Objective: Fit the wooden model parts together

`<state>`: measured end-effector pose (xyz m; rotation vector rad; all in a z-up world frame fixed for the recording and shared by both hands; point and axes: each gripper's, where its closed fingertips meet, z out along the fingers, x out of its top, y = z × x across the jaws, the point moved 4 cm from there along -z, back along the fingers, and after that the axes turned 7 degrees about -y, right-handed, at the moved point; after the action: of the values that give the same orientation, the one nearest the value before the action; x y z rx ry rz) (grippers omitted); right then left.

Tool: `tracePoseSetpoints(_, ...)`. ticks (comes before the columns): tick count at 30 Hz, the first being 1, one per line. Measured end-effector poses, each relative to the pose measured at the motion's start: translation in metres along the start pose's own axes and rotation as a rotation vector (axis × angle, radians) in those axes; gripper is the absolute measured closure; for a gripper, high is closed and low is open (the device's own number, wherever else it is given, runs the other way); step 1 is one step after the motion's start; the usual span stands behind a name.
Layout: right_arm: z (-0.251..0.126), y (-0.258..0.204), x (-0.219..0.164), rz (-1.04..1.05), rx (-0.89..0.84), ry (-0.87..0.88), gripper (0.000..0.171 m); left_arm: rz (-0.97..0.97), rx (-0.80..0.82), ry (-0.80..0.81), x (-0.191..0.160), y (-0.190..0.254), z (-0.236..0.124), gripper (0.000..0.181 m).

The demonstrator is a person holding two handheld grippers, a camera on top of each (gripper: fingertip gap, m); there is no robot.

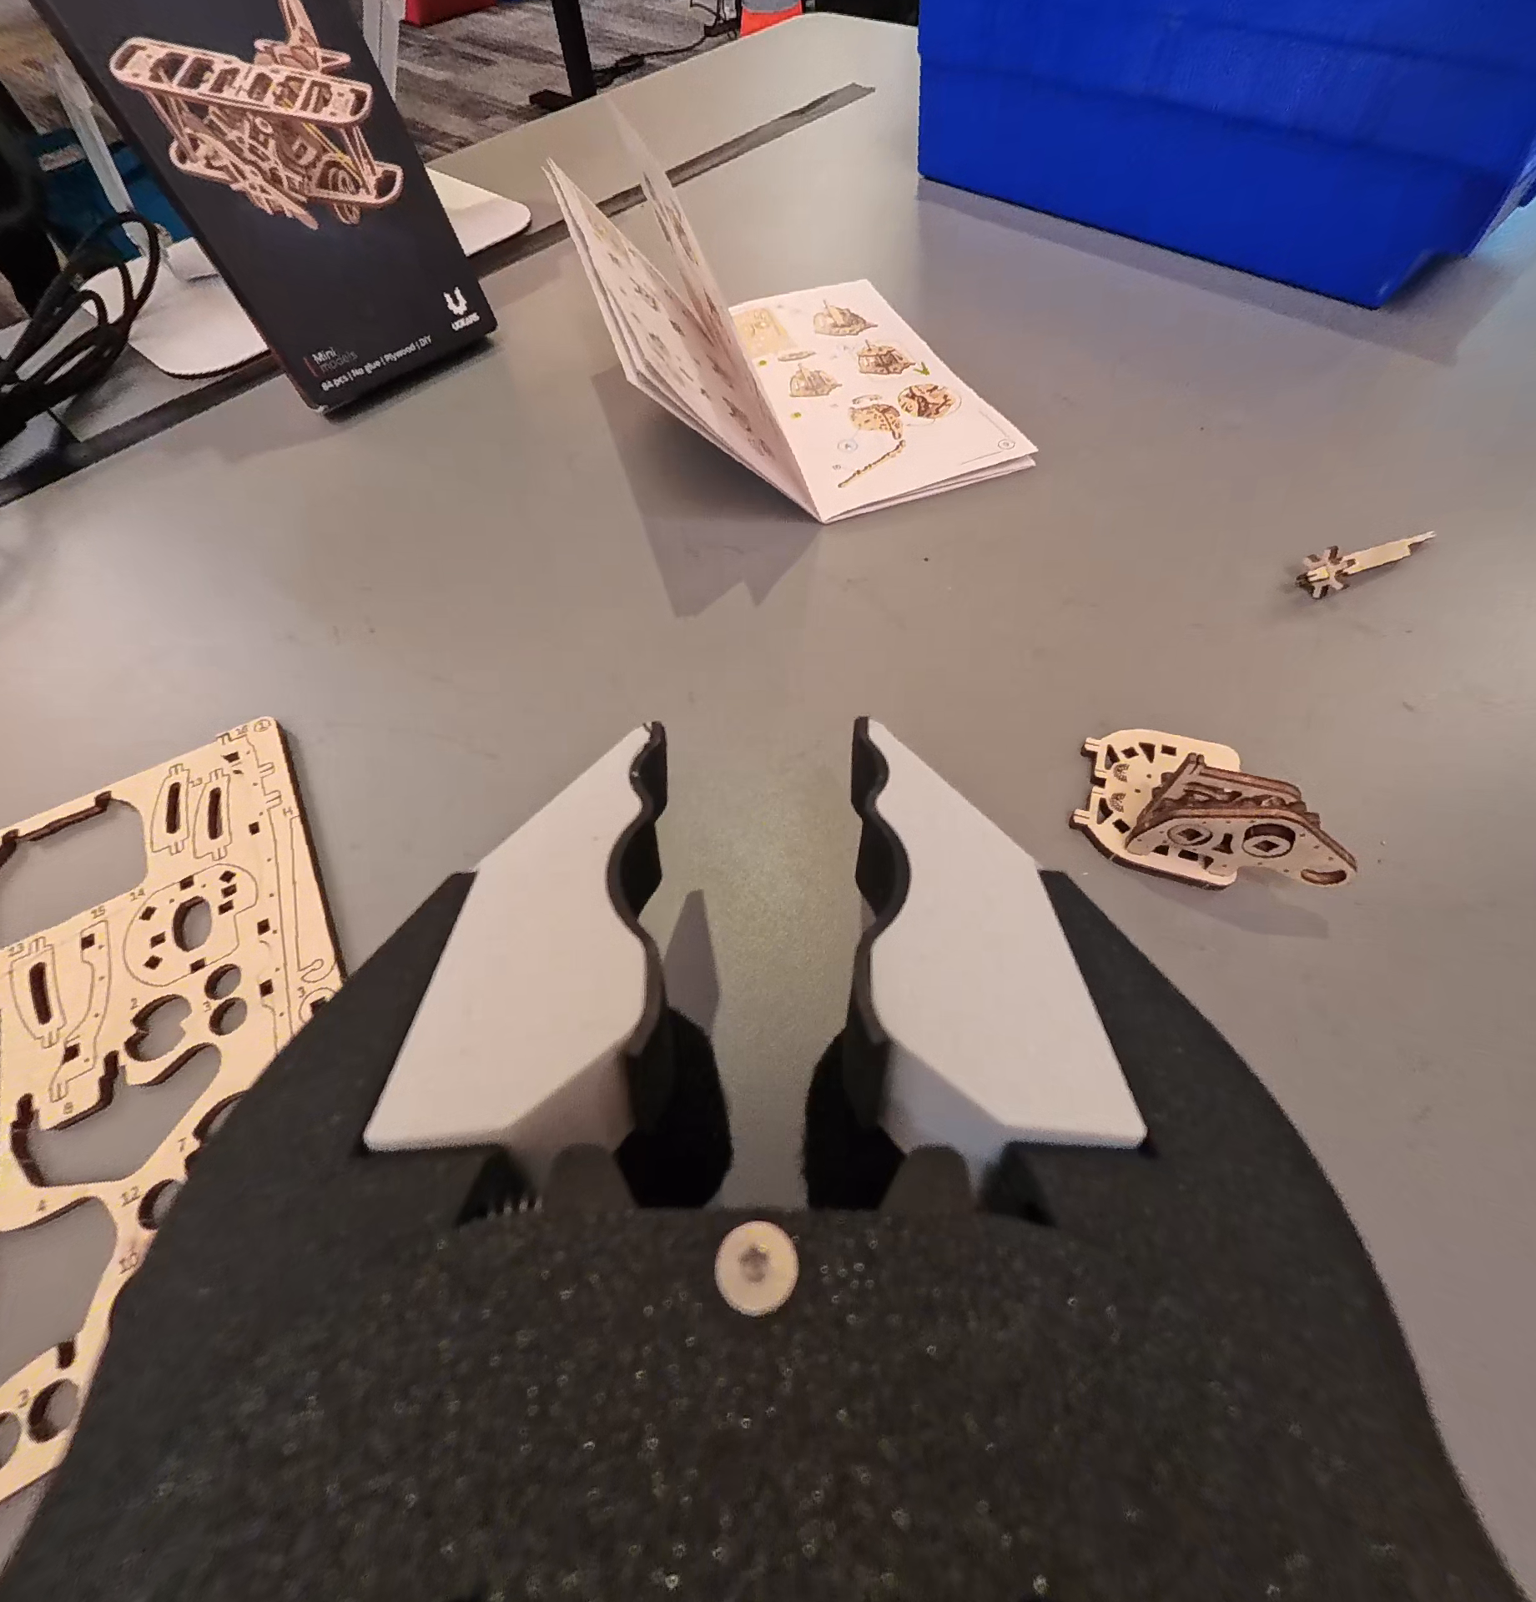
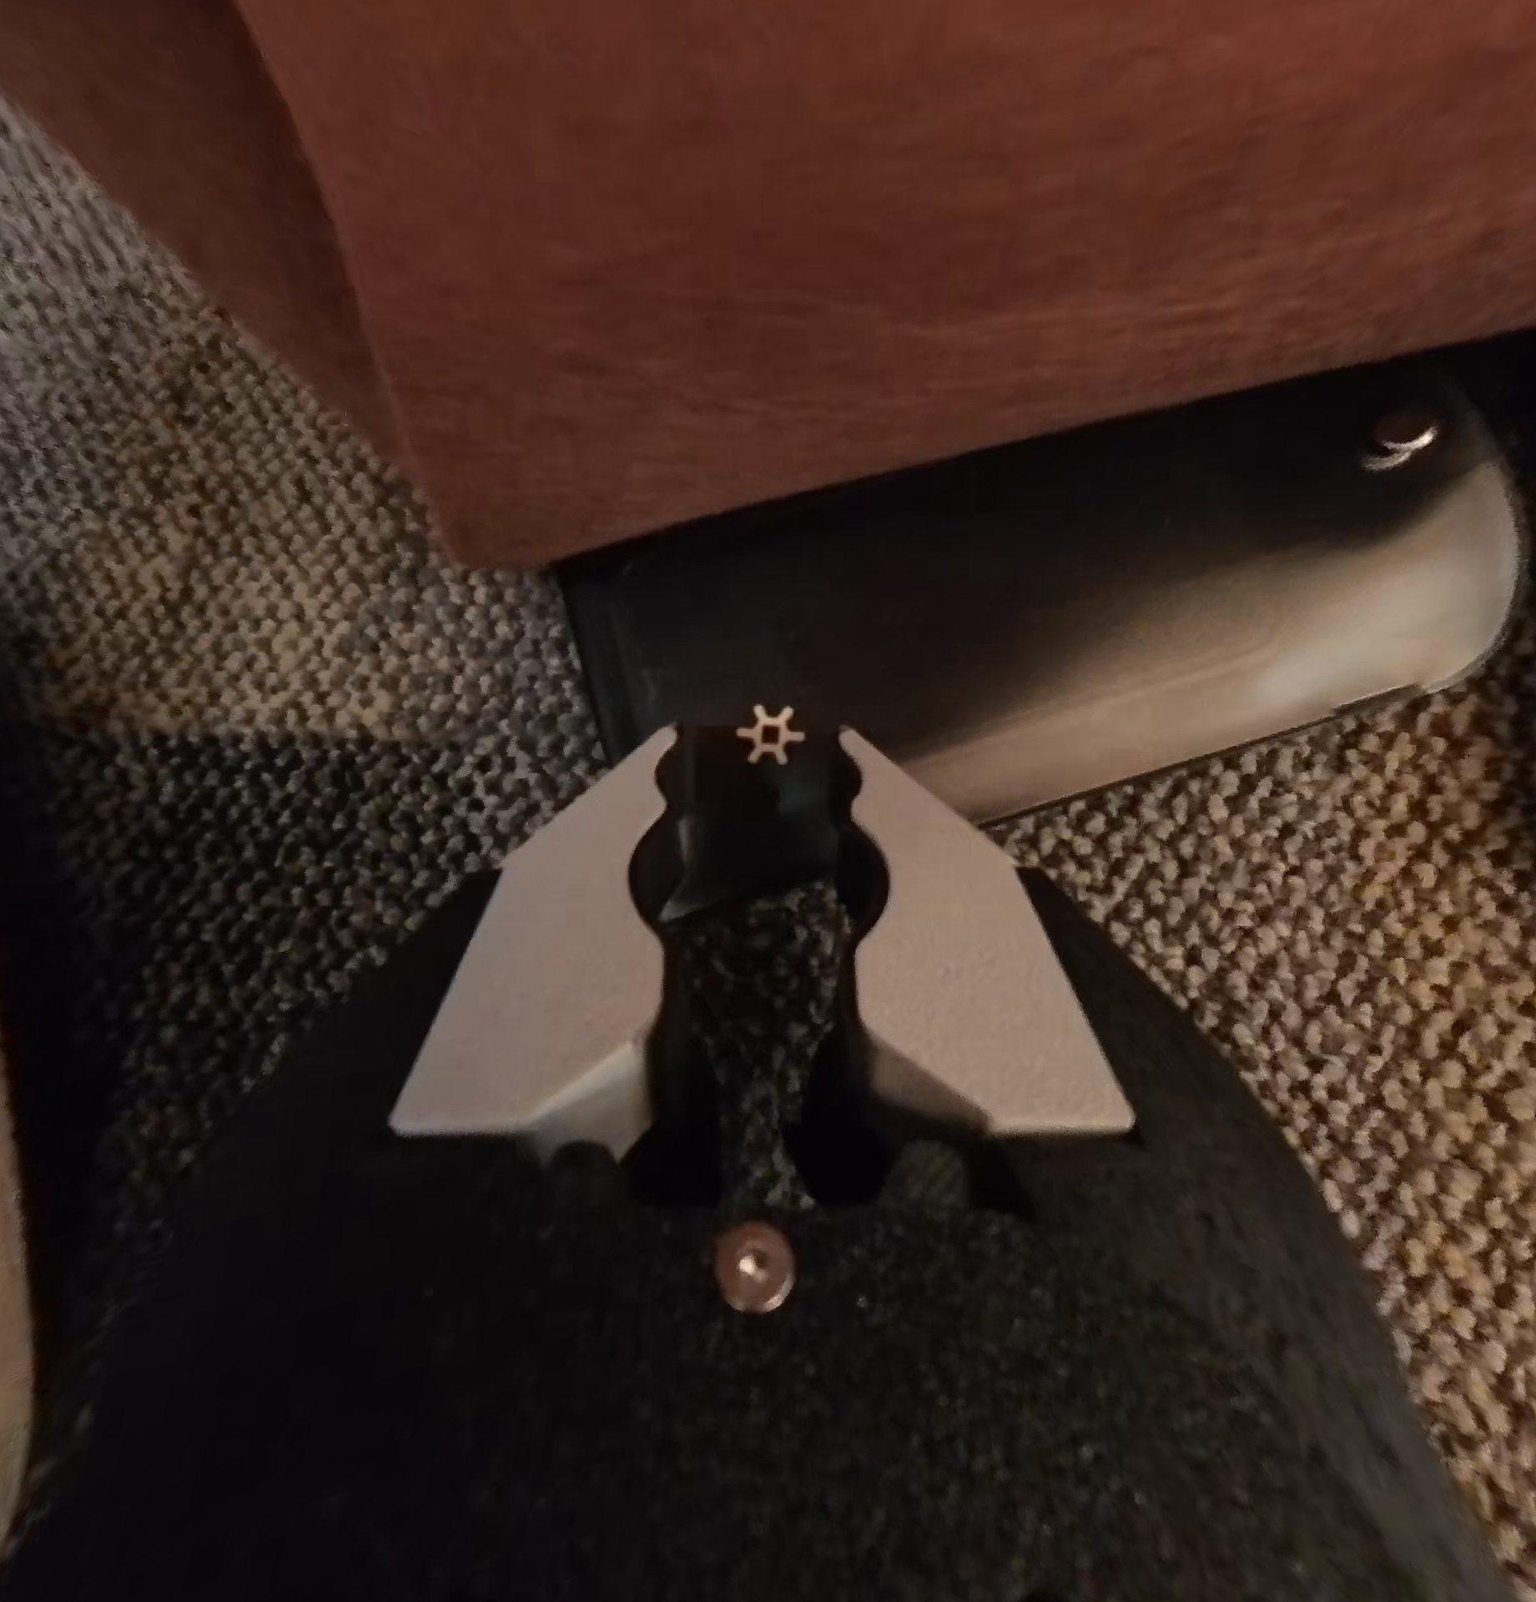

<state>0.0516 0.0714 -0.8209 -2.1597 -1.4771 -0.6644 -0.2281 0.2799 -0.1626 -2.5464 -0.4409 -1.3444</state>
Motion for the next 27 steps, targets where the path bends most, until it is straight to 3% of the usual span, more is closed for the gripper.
tracePoseSetpoints(1,0.001,0.0,0.001,-0.019,-0.023,0.002,0.143,0.0,0.001,0.0,0.0,0.0,0.0,0.14)
tracePoseSetpoints(8,0.006,0.0,0.004,-0.129,-0.106,-0.024,0.161,0.0,-0.001,0.0,0.0,0.0,0.0,0.14)
tracePoseSetpoints(11,-0.004,0.003,0.001,-0.072,-0.053,-0.067,0.163,-0.001,-0.005,0.002,0.0,0.0,0.0,0.14)
tracePoseSetpoints(13,-0.03,-0.006,0.006,-0.045,0.06,-0.054,0.164,-0.002,-0.012,0.001,0.0,0.001,0.0,0.14)
tracePoseSetpoints(16,-0.108,-0.029,0.014,-0.098,0.181,-0.028,0.164,0.0,-0.013,0.004,0.0,0.001,-0.001,0.14)
tracePoseSetpoints(21,-0.284,-0.066,0.044,-0.211,0.29,0.008,0.164,0.024,-0.003,0.016,0.001,0.003,-0.002,0.141)
tracePoseSetpoints(27,-0.483,-0.108,0.142,-0.394,0.318,0.235,0.164,0.04,-0.026,0.034,0.002,0.009,-0.005,0.141)
